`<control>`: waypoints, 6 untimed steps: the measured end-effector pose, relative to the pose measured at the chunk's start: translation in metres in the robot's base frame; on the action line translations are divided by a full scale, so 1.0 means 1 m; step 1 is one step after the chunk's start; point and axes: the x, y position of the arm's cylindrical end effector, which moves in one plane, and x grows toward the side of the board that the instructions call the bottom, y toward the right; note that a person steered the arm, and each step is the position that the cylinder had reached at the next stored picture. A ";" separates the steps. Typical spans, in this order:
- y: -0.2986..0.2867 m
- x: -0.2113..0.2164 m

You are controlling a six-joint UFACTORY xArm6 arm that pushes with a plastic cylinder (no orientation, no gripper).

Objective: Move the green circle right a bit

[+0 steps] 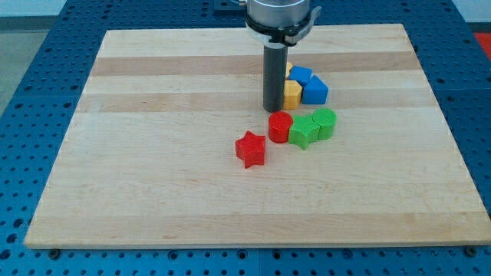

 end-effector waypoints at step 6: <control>0.103 -0.004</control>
